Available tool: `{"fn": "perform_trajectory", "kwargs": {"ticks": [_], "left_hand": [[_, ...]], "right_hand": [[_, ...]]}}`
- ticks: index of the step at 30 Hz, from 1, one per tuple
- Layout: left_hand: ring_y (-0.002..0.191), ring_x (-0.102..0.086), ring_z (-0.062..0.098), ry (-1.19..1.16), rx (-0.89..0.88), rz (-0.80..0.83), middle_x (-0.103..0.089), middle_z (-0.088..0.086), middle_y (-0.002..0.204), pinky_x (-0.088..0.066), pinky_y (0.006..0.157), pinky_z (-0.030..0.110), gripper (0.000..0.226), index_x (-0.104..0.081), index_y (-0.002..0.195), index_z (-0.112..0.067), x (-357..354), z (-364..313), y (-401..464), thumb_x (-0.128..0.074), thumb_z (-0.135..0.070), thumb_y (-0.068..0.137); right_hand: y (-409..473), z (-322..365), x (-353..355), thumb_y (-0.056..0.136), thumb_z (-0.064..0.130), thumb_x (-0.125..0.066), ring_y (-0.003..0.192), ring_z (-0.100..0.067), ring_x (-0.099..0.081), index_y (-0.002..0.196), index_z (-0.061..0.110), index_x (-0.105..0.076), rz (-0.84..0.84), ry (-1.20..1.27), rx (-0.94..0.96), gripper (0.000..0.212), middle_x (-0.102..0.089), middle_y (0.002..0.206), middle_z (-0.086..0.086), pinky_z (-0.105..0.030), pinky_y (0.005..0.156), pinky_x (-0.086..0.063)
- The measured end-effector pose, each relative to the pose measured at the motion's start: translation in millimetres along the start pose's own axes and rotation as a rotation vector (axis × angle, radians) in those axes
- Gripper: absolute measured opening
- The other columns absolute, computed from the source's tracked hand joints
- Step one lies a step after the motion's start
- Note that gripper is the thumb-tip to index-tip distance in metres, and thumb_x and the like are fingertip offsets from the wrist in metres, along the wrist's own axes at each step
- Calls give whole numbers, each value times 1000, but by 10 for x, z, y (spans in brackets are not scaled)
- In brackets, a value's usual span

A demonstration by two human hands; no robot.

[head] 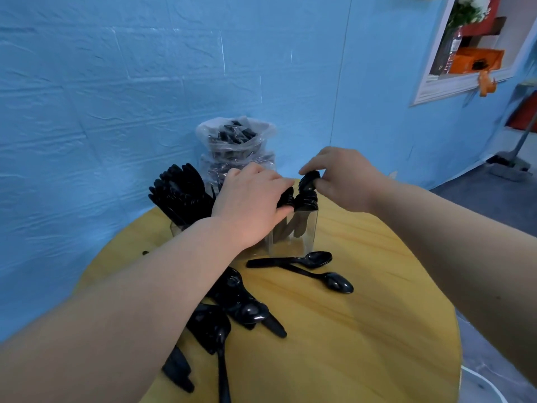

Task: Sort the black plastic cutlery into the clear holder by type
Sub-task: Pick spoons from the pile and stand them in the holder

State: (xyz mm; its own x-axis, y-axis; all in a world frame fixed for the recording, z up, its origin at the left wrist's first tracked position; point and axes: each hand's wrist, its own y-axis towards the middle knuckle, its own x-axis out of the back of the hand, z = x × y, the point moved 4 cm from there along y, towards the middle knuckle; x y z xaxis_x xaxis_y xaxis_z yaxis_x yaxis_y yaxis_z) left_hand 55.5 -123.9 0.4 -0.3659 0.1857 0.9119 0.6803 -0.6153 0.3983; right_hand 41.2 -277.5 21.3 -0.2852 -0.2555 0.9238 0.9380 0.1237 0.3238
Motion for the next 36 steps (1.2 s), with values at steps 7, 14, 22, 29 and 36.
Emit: {"fn": "perform_trajectory", "kwargs": {"ticks": [7,14,22,29,36], "left_hand": [[118,-42,19,-12,11,-39,-56,-14,127,-32,95,38,40,-48,131,-40,-1,-15,-2,-46,-52,94],[116,-45,20,-5,56,-73,-60,-11,120,-35,93,39,35,-55,123,-36,6,1,4,-48,-51,93],[127,-36,21,25,19,-82,-49,-9,137,-31,100,41,59,-42,140,-31,137,-47,-168,-57,-54,87],[108,-51,23,-82,9,-275,-64,-5,115,-43,86,41,42,-66,118,-21,124,-116,-796,-66,-35,78],[129,-35,14,-122,86,94,-46,-13,140,-32,106,37,39,-49,136,-32,-167,-243,-1235,-44,-35,98]], "right_hand": [[-279,-61,-98,76,31,-66,104,2,-57,131,29,-50,233,656,-201,58,-58,119,19,-20,86,-45],[-218,-41,-133,86,15,-64,92,2,-64,117,24,-56,110,693,-173,32,-63,117,8,-17,76,-46],[-567,-21,21,86,27,-61,103,-1,-57,118,28,-56,-144,569,-211,31,-59,115,16,-24,87,-45],[-1139,120,-736,94,24,-48,122,-19,-44,127,20,-54,70,100,-193,34,-55,128,2,-31,98,-37],[-1510,211,-859,95,15,-42,130,-17,-41,136,20,-49,202,113,-158,42,-40,146,8,-29,105,-36]]}}
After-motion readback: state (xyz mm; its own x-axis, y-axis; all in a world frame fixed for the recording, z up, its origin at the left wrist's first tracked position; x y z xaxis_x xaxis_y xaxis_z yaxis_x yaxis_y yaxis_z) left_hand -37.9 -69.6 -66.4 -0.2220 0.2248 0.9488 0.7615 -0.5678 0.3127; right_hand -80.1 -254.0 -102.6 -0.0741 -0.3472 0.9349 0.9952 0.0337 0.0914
